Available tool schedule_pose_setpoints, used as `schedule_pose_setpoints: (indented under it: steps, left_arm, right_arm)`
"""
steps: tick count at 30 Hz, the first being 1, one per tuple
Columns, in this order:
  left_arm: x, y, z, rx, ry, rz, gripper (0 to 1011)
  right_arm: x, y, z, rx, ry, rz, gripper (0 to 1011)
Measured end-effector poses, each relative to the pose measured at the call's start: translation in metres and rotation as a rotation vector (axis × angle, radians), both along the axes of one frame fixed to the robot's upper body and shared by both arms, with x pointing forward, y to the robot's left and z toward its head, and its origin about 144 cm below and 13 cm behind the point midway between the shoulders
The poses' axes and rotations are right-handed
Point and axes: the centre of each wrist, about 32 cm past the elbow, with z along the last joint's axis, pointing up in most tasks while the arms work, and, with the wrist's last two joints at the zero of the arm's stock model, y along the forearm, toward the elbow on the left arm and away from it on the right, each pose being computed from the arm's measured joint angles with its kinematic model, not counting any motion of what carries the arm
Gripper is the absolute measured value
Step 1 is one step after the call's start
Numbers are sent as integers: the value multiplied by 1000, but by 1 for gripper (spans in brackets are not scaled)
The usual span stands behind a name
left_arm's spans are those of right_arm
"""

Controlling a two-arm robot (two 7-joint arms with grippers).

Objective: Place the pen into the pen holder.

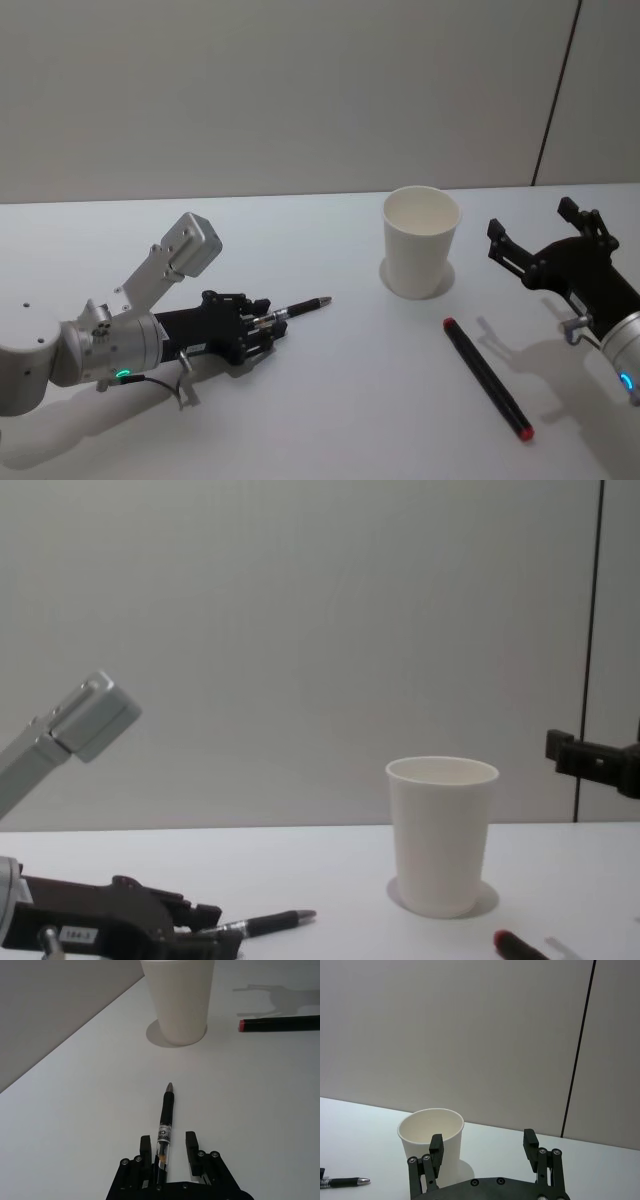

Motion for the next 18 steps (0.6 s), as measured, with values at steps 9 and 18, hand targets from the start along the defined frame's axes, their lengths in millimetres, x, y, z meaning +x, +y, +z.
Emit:
schedule_pose_setpoints:
  steps: [9,18]
  left_arm:
    - [0,1,2,2,18,-14,244]
    - [0,1,3,3,25,-18,142]
  right_arm:
    - [0,0,0,0,0,0,1002]
    - [0,0,0,0,0,0,1002]
